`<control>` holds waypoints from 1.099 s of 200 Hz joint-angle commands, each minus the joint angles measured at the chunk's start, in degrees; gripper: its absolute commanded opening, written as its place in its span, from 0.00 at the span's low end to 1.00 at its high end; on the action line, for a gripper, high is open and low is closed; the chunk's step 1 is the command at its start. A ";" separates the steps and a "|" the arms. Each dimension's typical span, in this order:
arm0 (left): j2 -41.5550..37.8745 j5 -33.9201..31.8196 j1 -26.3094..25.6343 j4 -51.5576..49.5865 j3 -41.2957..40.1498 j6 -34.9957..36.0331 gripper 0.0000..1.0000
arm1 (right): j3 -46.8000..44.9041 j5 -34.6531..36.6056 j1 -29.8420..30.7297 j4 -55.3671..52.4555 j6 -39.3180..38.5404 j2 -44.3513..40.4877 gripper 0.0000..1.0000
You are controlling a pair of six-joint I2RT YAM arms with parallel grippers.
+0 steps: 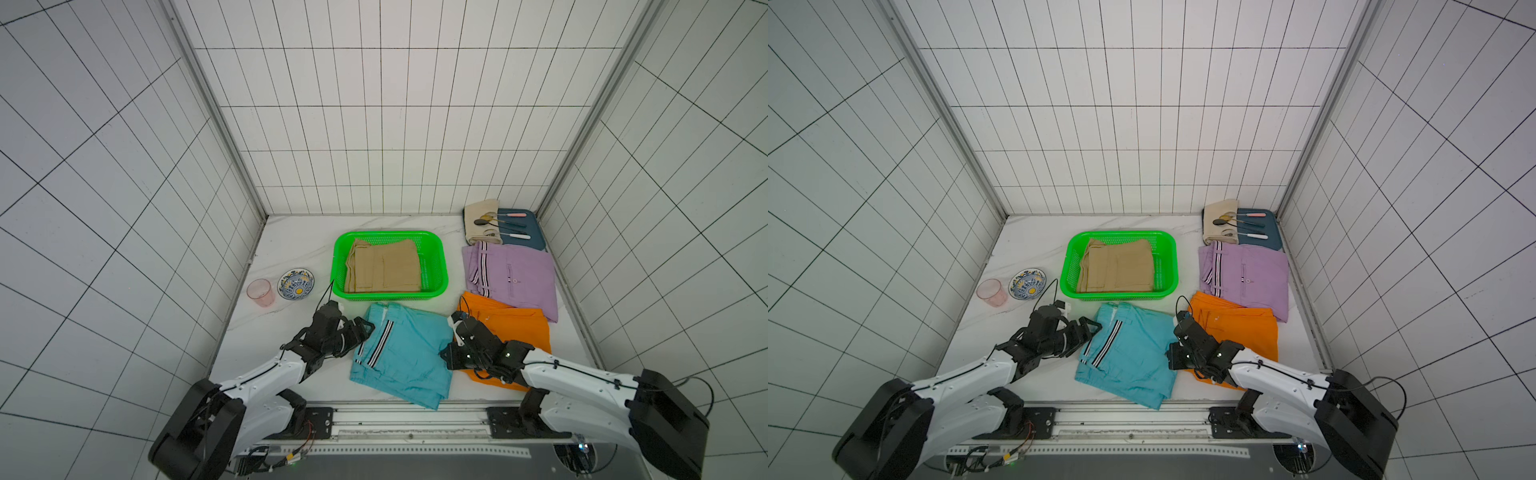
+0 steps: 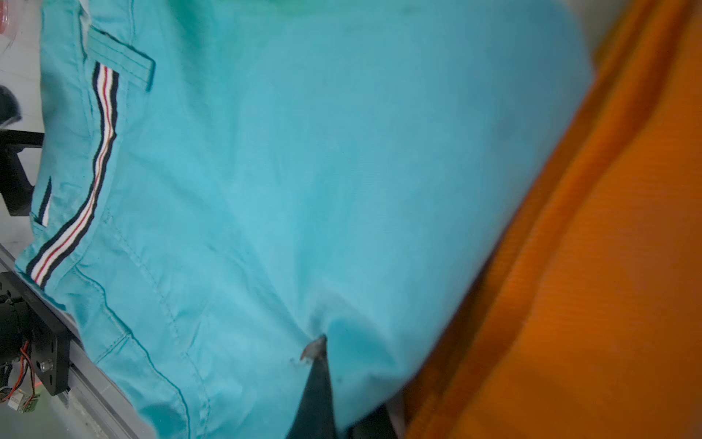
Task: Put the folded long pants in the basket
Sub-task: Pick up the long pant at the center of the board, then place the long pant in the basket.
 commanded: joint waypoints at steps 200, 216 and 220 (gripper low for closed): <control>-21.47 -12.94 -3.47 -48.26 43.82 7.43 0.00 | 46.29 3.34 1.41 -35.12 -10.92 -9.31 0.00; -16.13 -10.73 -1.38 -48.53 49.71 8.56 0.00 | 54.17 2.24 -0.75 -36.48 -12.46 -4.06 0.00; -14.70 -9.88 -0.60 -48.29 50.91 8.71 0.00 | 55.55 2.14 -1.17 -36.89 -12.91 -2.54 0.00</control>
